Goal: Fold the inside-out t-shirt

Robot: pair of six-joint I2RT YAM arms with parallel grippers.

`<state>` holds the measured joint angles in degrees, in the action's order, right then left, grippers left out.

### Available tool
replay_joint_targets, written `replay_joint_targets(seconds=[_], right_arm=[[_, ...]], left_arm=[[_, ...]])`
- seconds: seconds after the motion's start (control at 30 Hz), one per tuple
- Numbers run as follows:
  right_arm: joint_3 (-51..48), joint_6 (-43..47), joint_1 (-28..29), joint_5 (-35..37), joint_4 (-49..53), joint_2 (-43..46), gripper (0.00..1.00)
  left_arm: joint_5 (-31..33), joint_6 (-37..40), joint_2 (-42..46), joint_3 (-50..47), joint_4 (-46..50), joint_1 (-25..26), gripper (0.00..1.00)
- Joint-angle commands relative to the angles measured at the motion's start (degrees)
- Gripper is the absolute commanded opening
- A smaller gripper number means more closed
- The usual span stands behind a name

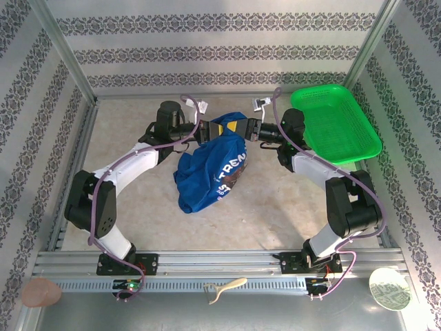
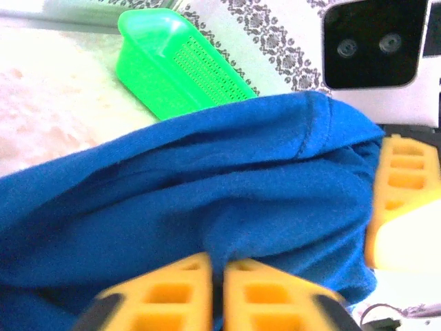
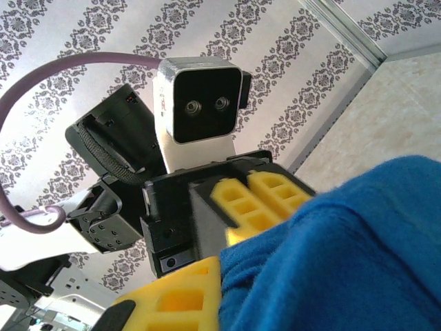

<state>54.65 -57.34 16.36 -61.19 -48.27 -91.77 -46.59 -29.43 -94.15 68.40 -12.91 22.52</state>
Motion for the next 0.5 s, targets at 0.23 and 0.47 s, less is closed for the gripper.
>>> replay_joint_targets(seconds=[0.23,0.47], right_arm=[[-10.75,16.98,1.49,18.6,16.28,9.41,0.79],[-9.68,25.64,14.08,46.28,28.19,9.55,0.76]], left_arm=[[7.11,-8.48,2.87,5.23,1.35,0.42,0.0],[6.95,-12.82,4.7,10.61,5.76,0.68,0.0]])
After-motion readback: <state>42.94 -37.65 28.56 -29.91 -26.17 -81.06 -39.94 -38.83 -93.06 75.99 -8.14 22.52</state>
